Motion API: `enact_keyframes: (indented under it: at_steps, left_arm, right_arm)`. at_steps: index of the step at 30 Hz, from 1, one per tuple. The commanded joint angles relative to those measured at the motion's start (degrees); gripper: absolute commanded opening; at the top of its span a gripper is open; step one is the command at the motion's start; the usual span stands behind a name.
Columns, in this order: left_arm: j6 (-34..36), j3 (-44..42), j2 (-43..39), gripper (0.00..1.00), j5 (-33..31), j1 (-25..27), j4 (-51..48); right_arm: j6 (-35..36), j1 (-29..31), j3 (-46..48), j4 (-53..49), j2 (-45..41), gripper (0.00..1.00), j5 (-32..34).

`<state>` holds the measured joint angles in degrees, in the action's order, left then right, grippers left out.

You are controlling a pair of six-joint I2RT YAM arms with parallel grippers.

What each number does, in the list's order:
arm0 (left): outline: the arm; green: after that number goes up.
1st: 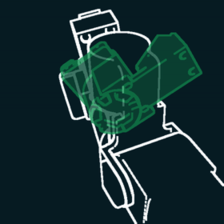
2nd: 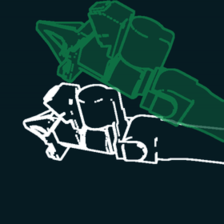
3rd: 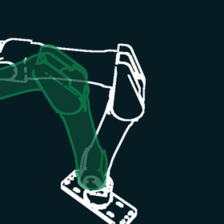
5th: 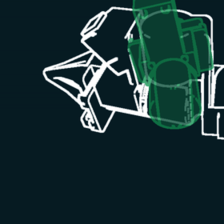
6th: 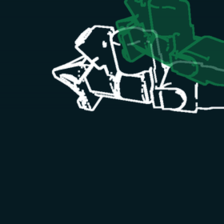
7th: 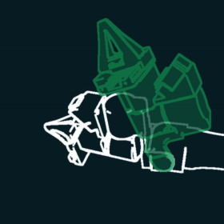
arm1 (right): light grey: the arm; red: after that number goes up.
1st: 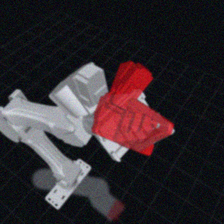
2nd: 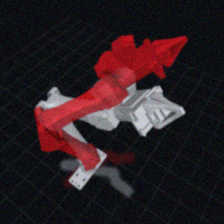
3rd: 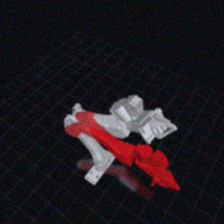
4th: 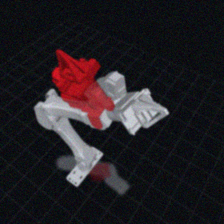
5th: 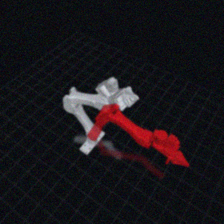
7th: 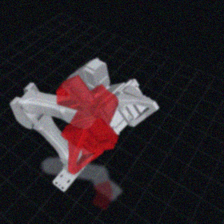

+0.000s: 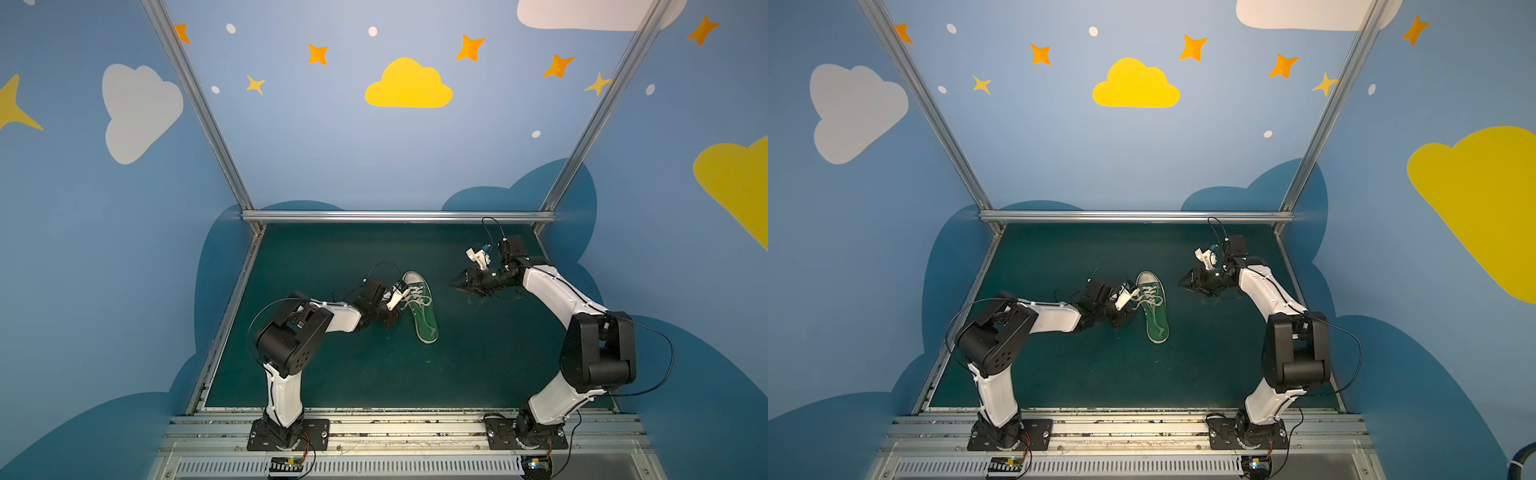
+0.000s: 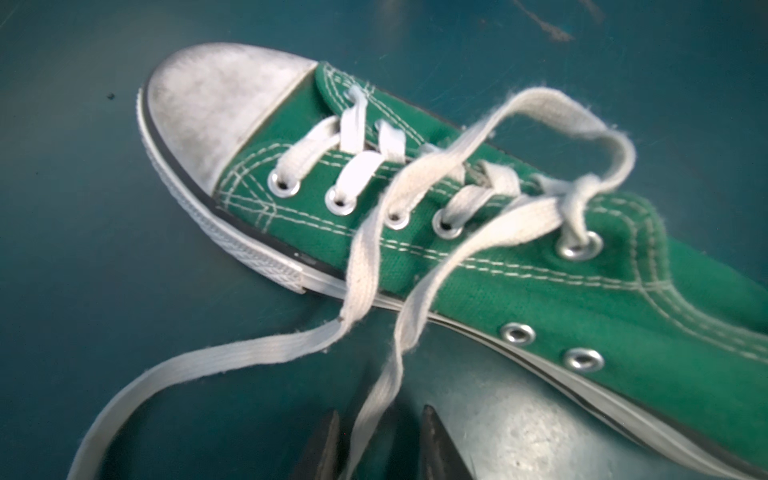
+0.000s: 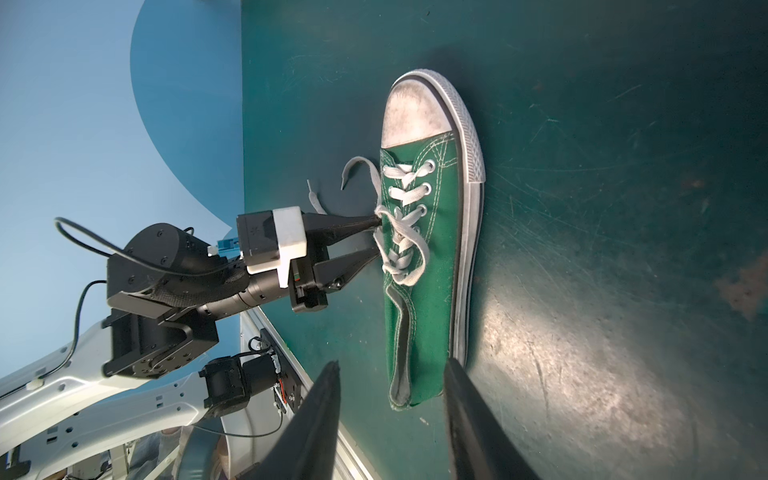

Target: Tie the shoes

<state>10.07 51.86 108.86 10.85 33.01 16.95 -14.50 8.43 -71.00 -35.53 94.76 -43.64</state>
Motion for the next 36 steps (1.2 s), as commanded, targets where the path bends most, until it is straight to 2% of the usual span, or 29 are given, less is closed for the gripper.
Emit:
enact_keyframes:
  at_steps: [1,9,13,24,31,36]
  left_arm:
    - [0.56,-0.62,-0.14,0.29,-0.17,0.20,-2.58]
    - [0.78,0.56,-1.31,0.08,-0.24,1.00,-4.68]
    - [-1.41,-0.21,-4.23,0.03,0.22,1.30,-4.92]
    - [-14.77,2.24,-8.85,0.03,4.05,1.70,-4.04]
    - [-19.46,7.60,-5.93,0.03,6.48,1.79,-5.59]
    - [-23.72,9.73,-3.53,0.03,5.71,1.79,-4.86]
  right_arm:
    - [0.68,-0.25,0.30,-1.12,-1.86,0.41,-0.79]
    - [0.53,-0.34,0.82,-1.13,-2.57,0.40,-0.57]
    - [0.44,-0.39,1.04,-0.77,-2.58,0.40,-0.78]
    - [0.09,-0.43,1.79,0.43,-2.04,0.39,-1.30]
    - [0.18,-0.43,1.83,0.50,-1.60,0.38,-1.75]
    - [0.48,-0.51,1.94,0.38,-1.60,0.38,-1.72]
